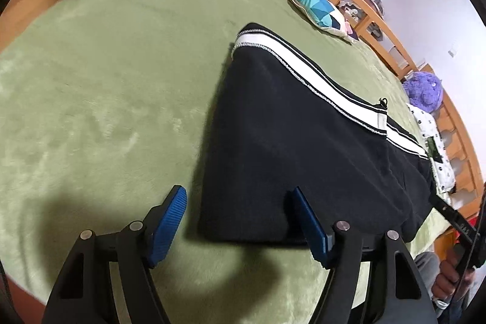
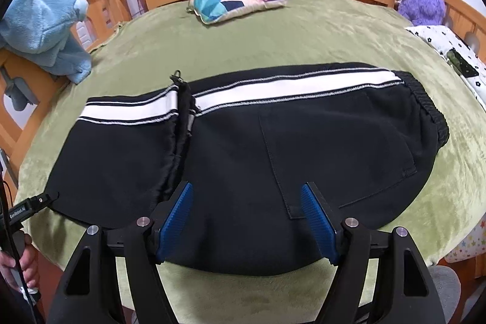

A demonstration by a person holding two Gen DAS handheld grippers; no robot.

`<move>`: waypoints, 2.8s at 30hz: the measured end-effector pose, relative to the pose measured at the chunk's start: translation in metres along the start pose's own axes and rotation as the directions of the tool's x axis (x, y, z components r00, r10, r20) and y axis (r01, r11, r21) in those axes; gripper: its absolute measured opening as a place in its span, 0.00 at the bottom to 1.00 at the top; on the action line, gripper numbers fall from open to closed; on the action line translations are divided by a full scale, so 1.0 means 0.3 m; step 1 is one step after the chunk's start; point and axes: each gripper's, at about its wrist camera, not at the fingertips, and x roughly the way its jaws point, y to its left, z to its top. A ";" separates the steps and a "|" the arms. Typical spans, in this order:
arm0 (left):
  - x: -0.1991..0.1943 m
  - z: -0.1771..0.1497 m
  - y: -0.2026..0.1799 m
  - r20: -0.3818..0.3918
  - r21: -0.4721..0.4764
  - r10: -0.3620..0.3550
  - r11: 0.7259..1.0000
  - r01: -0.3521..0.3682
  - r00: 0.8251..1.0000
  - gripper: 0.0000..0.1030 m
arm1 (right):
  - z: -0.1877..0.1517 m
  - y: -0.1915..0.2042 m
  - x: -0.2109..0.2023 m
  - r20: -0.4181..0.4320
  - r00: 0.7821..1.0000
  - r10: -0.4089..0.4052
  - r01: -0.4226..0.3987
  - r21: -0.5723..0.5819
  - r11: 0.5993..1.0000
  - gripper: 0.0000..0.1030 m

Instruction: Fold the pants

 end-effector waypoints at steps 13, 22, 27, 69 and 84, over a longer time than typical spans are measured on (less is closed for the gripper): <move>-0.118 0.065 -0.240 0.130 0.195 0.133 0.968 -0.157 0.983 0.17 | 0.016 -0.080 0.003 0.003 1.000 0.013 -0.013 0.068 0.998 0.71; -0.195 0.036 -0.690 0.250 0.434 0.192 0.854 -0.287 0.949 0.14 | -0.012 -0.262 -0.109 0.101 0.995 -0.023 0.016 0.069 0.997 0.71; -0.140 -0.047 -0.928 0.247 0.531 0.182 0.796 -0.290 0.952 0.14 | -0.054 -0.410 -0.150 0.122 0.990 -0.068 0.058 0.079 0.995 0.71; -0.215 -0.044 -0.793 0.257 0.493 0.219 0.808 -0.322 0.941 0.60 | 0.079 -0.193 -0.094 0.083 0.984 0.158 -0.159 0.010 0.987 0.71; -0.179 -0.002 -0.526 0.203 0.399 0.283 0.850 -0.343 0.937 0.72 | 0.136 0.031 -0.083 0.049 0.960 0.276 -0.274 -0.051 0.960 0.71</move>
